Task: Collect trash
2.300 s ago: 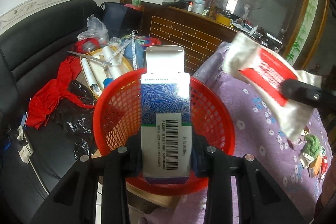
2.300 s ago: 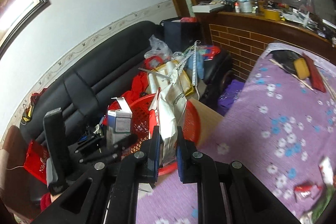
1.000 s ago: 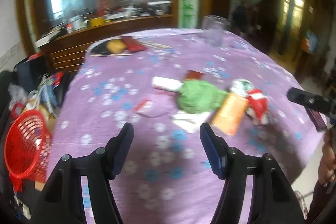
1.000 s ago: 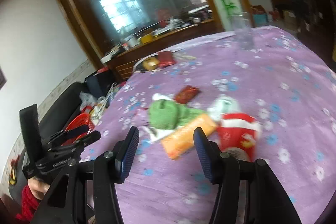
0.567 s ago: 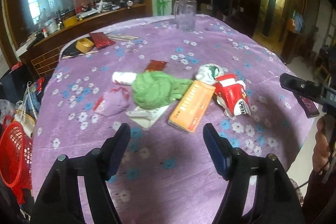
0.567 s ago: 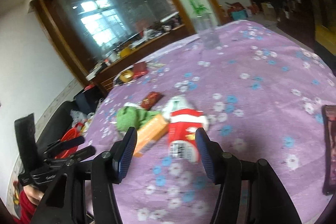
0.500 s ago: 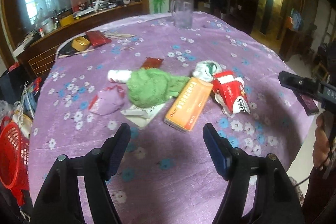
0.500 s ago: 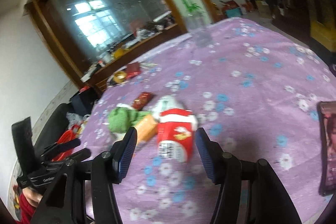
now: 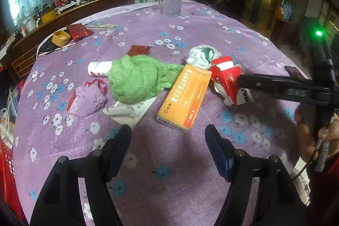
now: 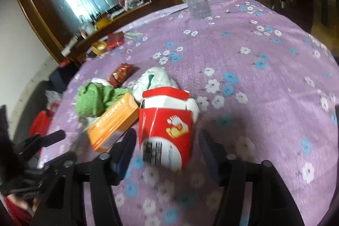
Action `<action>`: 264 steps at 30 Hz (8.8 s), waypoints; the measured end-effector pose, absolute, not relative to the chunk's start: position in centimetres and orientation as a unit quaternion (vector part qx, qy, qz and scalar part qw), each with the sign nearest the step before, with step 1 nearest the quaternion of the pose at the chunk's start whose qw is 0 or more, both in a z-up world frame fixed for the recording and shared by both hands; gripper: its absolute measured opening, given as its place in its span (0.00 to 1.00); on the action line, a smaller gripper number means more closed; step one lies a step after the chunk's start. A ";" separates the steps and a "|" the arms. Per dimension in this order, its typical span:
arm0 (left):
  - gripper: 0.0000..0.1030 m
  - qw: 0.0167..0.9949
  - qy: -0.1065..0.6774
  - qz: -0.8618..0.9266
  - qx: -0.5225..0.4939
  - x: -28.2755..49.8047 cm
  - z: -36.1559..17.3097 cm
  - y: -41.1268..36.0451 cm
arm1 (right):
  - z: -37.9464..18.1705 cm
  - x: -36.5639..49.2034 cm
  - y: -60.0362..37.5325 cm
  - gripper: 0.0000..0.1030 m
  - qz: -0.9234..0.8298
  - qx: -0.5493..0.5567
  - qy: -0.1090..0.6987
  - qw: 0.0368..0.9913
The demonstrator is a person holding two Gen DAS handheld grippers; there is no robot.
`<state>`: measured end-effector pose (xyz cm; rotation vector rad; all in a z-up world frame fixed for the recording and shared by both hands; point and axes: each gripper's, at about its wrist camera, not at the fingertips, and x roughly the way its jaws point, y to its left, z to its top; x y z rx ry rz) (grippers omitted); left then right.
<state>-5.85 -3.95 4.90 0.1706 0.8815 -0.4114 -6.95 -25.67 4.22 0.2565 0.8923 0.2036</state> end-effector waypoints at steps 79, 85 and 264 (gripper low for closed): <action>0.44 0.928 0.363 -0.083 -0.004 -9.1 5.0 4.5 | 6.9 -12.5 -14.3 0.48 0.182 0.029 0.393 0.901; 0.44 0.930 0.360 -0.074 -0.009 -9.5 4.8 5.7 | 6.8 -12.5 -13.1 0.48 0.184 0.022 0.396 0.899; 0.61 0.920 0.270 0.192 -0.211 -14.8 8.0 39.0 | 12.6 -1.6 25.1 0.67 0.472 0.005 0.409 0.781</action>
